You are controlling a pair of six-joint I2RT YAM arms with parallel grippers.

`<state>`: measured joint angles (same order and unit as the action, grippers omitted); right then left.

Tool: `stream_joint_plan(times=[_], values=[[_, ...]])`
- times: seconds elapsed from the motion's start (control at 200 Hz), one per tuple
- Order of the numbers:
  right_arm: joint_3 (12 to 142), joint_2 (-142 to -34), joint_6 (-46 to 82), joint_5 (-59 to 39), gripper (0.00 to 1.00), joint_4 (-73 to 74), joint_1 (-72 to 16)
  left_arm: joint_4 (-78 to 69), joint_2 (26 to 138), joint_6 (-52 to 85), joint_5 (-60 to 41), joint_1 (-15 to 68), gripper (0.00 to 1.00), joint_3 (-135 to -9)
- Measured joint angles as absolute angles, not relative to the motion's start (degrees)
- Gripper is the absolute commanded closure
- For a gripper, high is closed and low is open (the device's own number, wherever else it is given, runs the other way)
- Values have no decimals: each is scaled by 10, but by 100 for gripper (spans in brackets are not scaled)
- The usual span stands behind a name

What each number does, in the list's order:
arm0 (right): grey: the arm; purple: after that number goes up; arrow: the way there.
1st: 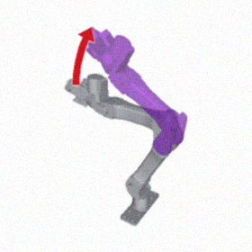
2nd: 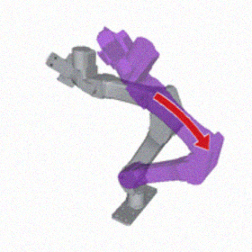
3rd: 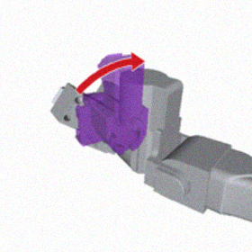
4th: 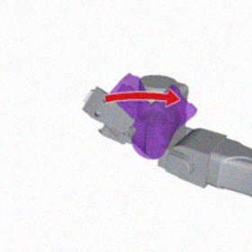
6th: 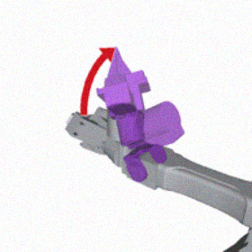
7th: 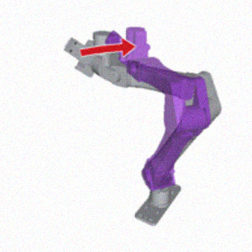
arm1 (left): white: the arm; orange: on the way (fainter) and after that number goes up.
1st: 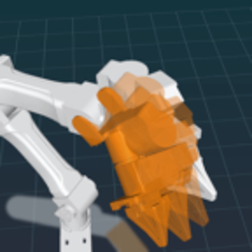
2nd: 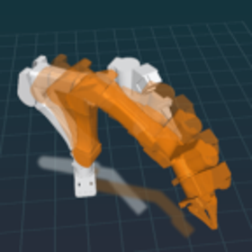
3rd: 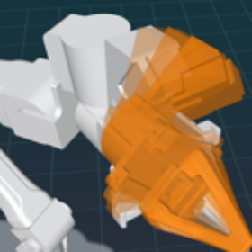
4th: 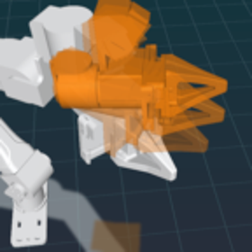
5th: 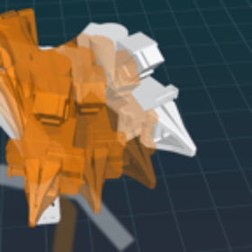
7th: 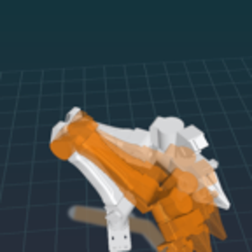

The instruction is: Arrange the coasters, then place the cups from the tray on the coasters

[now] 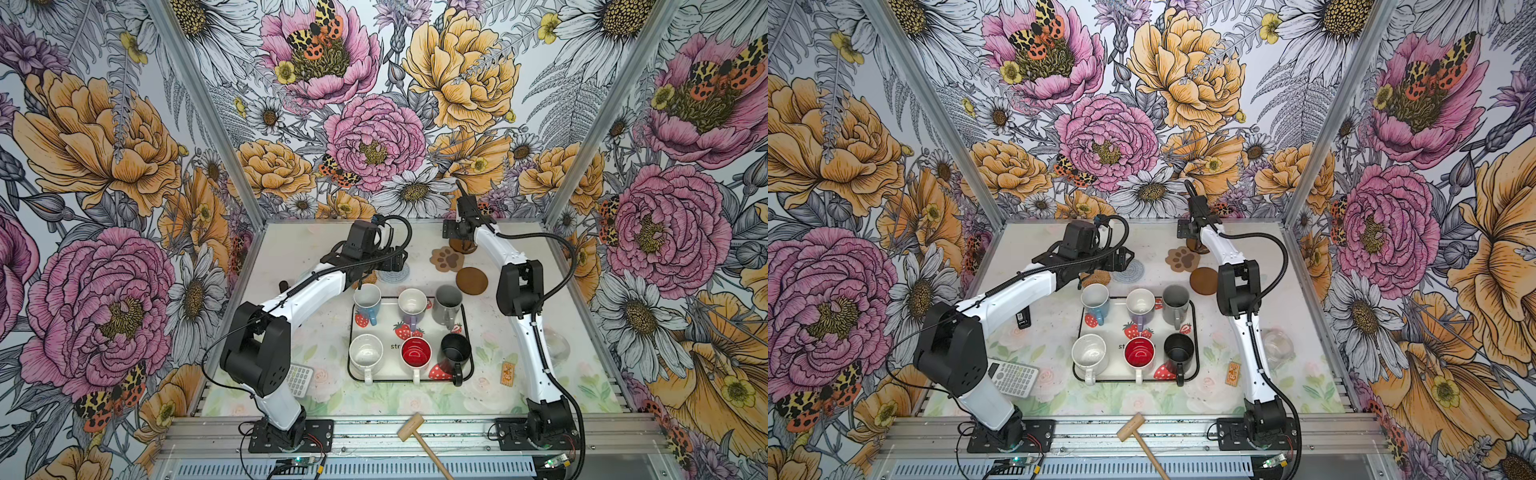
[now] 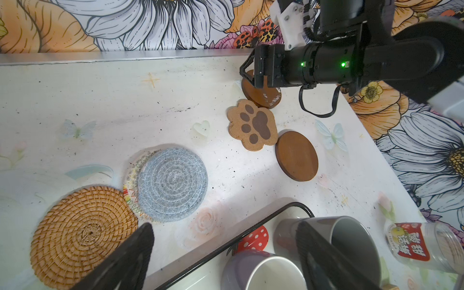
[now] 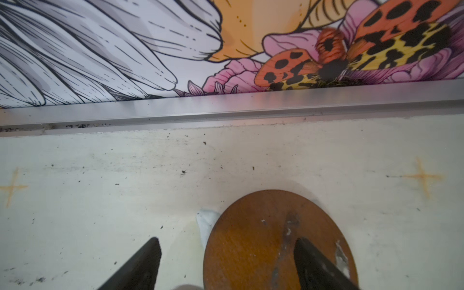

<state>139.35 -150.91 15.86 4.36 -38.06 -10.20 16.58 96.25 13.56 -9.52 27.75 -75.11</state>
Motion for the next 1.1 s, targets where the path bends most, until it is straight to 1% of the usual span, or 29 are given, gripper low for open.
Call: stream_joint_plan(times=[0.33,0.696,0.821,1.096], values=[[1407,-1517,148,48,10,-409,-102,172,963,135,-91,279,10,-751],[1424,-1536,135,60,9,-457,-102,185,976,133,-82,280,10,-751],[1427,-1536,141,65,9,-467,-102,189,976,131,-80,280,10,-751],[1432,-1536,164,69,13,-482,-92,191,976,129,-72,280,10,-750]])
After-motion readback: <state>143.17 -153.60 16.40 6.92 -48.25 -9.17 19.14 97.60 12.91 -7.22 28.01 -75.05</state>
